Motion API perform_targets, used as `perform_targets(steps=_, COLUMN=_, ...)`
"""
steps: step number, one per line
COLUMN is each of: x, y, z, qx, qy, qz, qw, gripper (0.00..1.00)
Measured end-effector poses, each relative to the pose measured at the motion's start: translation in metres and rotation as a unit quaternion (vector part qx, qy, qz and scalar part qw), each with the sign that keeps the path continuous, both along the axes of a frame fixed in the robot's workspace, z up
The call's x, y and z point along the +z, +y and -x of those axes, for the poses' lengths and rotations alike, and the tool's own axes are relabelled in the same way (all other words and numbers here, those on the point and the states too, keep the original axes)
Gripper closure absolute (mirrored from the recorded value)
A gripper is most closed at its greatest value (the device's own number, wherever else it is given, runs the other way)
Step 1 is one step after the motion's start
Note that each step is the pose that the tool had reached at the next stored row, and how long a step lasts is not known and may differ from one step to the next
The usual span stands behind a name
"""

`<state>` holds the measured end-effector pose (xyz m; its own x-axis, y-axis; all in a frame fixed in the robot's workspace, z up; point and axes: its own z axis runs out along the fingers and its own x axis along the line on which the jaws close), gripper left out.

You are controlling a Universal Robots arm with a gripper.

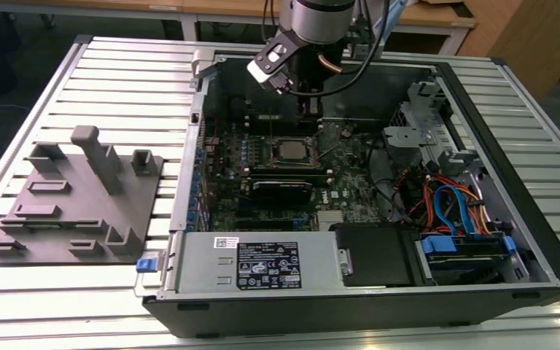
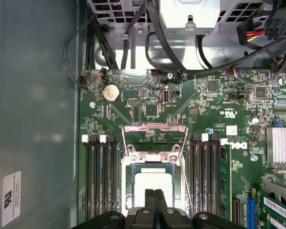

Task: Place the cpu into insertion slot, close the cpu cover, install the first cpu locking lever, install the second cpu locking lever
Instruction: 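Close the cpu cover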

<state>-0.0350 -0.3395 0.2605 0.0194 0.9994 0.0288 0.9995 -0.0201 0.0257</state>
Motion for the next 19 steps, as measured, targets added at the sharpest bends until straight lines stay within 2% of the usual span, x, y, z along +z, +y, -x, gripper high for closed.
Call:
perform_targets(steps=5, x=0.0055, y=0.0000, z=-0.0001, qx=0.000, qy=0.0000, qz=0.0000, qw=1.00000, gripper=0.89)
perform_targets(steps=9, x=0.0061, y=0.0000, z=-0.0001, qx=0.000, qy=-0.0001, qz=-0.0002, qw=1.00000, gripper=0.89)
perform_targets(steps=11, x=0.0087, y=0.0000, z=-0.0001, qx=0.000, qy=0.0000, qz=-0.0001, qw=1.00000, gripper=0.89)
perform_targets(steps=19, x=0.0087, y=0.0000, z=-0.0024, qx=0.000, qy=0.0000, qz=0.0000, qw=1.00000, gripper=0.89)
